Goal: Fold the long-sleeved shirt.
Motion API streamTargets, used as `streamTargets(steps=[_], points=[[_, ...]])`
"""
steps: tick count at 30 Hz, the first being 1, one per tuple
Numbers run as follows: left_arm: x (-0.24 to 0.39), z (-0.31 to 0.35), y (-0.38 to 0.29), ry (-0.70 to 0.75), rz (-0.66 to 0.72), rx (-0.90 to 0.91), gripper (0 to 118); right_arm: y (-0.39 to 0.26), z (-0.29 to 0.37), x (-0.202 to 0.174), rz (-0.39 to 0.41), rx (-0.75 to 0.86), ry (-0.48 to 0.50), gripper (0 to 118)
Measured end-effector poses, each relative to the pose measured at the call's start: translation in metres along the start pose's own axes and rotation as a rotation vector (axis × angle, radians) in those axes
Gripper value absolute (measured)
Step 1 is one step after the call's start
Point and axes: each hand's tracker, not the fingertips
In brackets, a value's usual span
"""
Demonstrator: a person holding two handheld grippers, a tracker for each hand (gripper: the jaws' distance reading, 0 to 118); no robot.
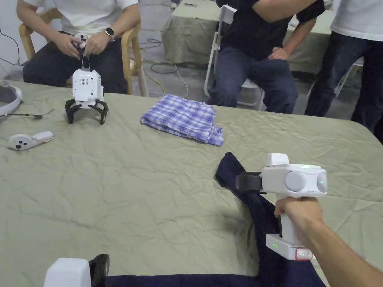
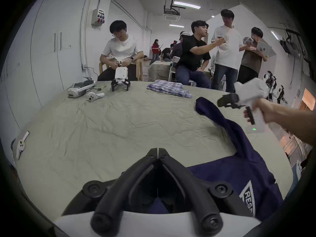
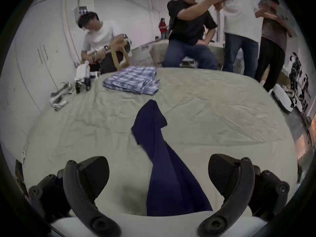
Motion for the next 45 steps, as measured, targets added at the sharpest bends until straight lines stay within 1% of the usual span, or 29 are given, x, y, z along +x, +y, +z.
streamTargets(steps=[2, 4, 5, 6, 7, 8, 9, 10, 11, 12, 14, 16, 19, 23, 24, 26, 27, 29, 30, 31, 32, 33, 35, 38, 40, 41, 43, 44, 45], points=[[0.0, -0.01, 0.001, 0.001, -0.006, -0.009, 3, 0.009, -0.034, -0.003, -0.014, -0.026, -0.021, 115], [0.0, -0.021, 0.001, 0.014, -0.005, -0.021, 3, 0.009, -0.051, -0.01, -0.006, -0.066, -0.003, 112], [-0.002, -0.023, 0.001, 0.004, -0.004, -0.026, 3, 0.009, -0.057, -0.011, 0.007, -0.083, -0.005, 100], [-0.002, -0.026, 0.002, -0.007, -0.005, -0.036, 3, 0.007, -0.054, -0.012, 0.045, -0.093, -0.033, 49], [-0.001, -0.027, 0.002, -0.001, -0.005, -0.037, 3, 0.003, -0.052, -0.014, 0.088, -0.081, -0.111, 2], [0.0, -0.026, 0.002, -0.003, -0.014, -0.035, 3, 0.006, -0.04, -0.016, 0.078, -0.044, -0.142, 0], [0.0, -0.025, 0.002, -0.01, -0.02, -0.038, 3, 0.006, -0.032, -0.01, 0.036, -0.048, -0.03, 0], [0.002, -0.022, 0.003, -0.011, -0.018, -0.038, 3, 0.005, -0.02, -0.006, 0.017, -0.02, 0.044, 0], [0.003, -0.018, 0.003, -0.016, -0.016, -0.032, 3, 0.003, -0.003, -0.006, 0.059, 0.047, -0.016, 0], [0.006, -0.013, 0.003, -0.024, -0.021, -0.029, 3, -0.006, 0.049, -0.02, 0.099, 0.086, -0.063, 0], [0.01, -0.002, 0.004, -0.025, -0.023, -0.021, 3, -0.014, 0.106, -0.014, 0.069, 0.151, 0.002, 0], [0.015, 0.014, 0.006, -0.036, -0.024, -0.01, 3, -0.024, 0.125, -0.001, 0.096, 0.21, -0.016, 0], [0.023, 0.04, 0.008, -0.051, -0.029, 0.017, 3, -0.055, 0.199, 0.006, 0.091, 0.291, 0.023, 0], [0.027, 0.067, 0.002, -0.064, -0.055, 0.047, 3, -0.12, 0.266, 0.007, 0.063, 0.325, 0.003, 0], [0.028, 0.074, -0.001, -0.068, -0.056, 0.048, 3, -0.14, 0.276, 0.004, 0.071, 0.297, 0.021, 0], [0.026, 0.078, -0.011, -0.071, -0.059, 0.05, 3, -0.184, 0.287, 0.006, -0.029, 0.313, 0.006, 0], [0.026, 0.083, -0.016, -0.068, -0.058, 0.049, 3, -0.207, 0.289, 0.007, -0.066, 0.274, 0.031, 0], [0.028, 0.094, -0.026, -0.073, -0.05, 0.04, 3, -0.255, 0.302, -0.008, -0.089, 0.276, -0.042, 0], [0.028, 0.099, -0.032, -0.072, -0.049, 0.034, 3, -0.276, 0.302, -0.012, -0.078, 0.273, -0.03, 0], [0.028, 0.103, -0.037, -0.073, -0.053, 0.028, 3, -0.298, 0.301, -0.014, -0.148, 0.277, -0.046, 0], [0.028, 0.105, -0.043, -0.069, -0.058, 0.024, 3, -0.317, 0.287, -0.011, -0.228, 0.221, -0.043, 0], [0.026, 0.106, -0.049, -0.063, -0.058, 0.016, 3, -0.332, 0.279, -0.012, -0.255, 0.175, -0.005, 0], [0.024, 0.106, -0.058, -0.066, -0.051, -0.006, 3, -0.357, 0.26, -0.019, -0.241, 0.13, -0.021, 0], [0.019, 0.097, -0.075, -0.063, -0.05, -0.043, 3, -0.37, 0.25, -0.028, -0.283, 0.048, -0.009, 0], [0.013, 0.096, -0.082, -0.061, -0.047, -0.061, 3, -0.372, 0.243, -0.026, -0.294, -0.016, -0.002, 2], [0.013, 0.1, -0.081, -0.063, -0.038, -0.074, 3, -0.375, 0.242, -0.025, -0.294, -0.03, -0.004, 10], [0.004, 0.1, -0.084, -0.056, -0.022, -0.086, 3, -0.376, 0.251, -0.026, -0.237, -0.034, 0.007, 79], [0.0, 0.101, -0.084, -0.054, -0.016, -0.087, 3, -0.37, 0.262, -0.027, -0.204, -0.019, 0.009, 106], [-0.002, 0.107, -0.08, -0.049, -0.014, -0.087, 3, -0.367, 0.276, -0.027, -0.164, 0.036, -0.003, 118]])
